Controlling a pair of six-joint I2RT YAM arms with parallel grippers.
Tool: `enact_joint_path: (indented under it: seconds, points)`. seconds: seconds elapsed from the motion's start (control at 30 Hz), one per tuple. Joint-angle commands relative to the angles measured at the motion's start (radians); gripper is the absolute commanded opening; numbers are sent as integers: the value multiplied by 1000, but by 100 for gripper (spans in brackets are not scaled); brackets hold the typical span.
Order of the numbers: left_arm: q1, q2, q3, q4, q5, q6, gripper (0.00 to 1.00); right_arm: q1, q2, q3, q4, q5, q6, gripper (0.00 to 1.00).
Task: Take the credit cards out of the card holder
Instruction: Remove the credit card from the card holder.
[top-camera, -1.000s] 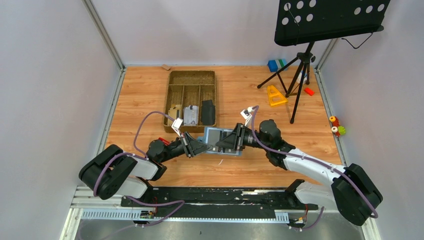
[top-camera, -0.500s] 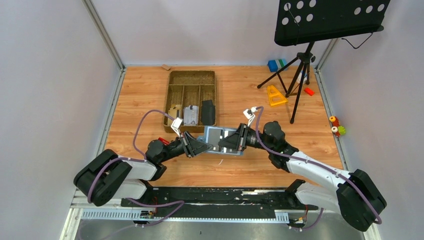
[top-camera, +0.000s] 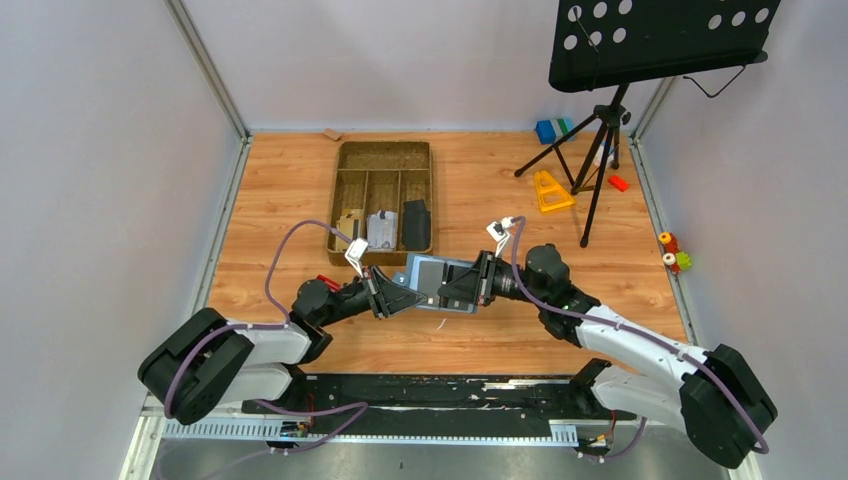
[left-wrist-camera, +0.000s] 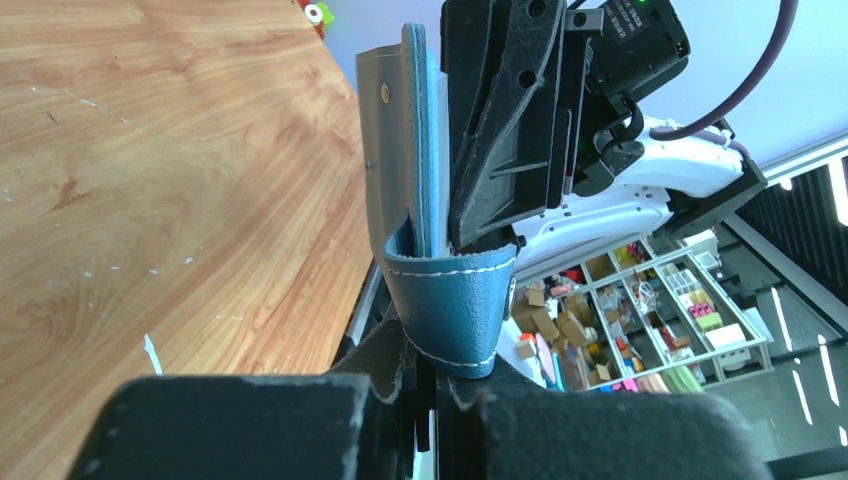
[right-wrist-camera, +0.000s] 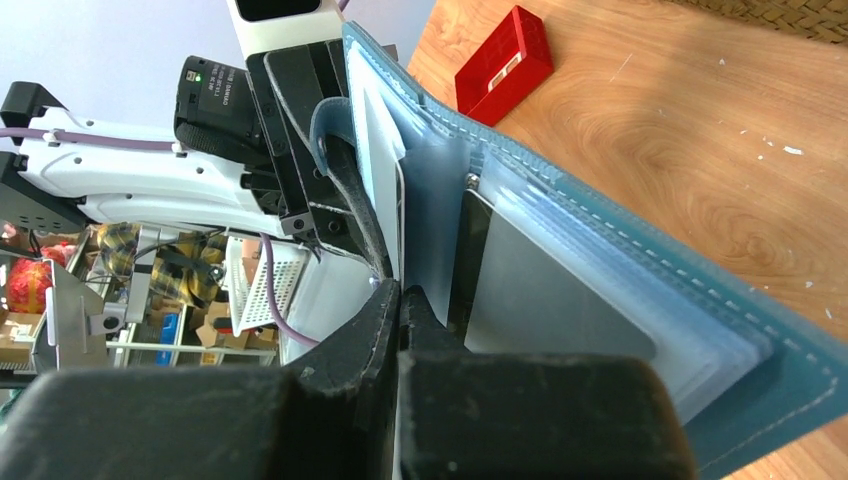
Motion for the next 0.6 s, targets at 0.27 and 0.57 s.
enact_joint_path:
  seconds: [0.27, 0.57]
  points:
    - [-2, -84, 15, -58, -37, 46, 4, -1, -98, -38, -57, 72, -40, 0]
    - [-1, -155, 17, -146, -67, 67, 4, -30, -147, -58, -120, 88, -45, 0]
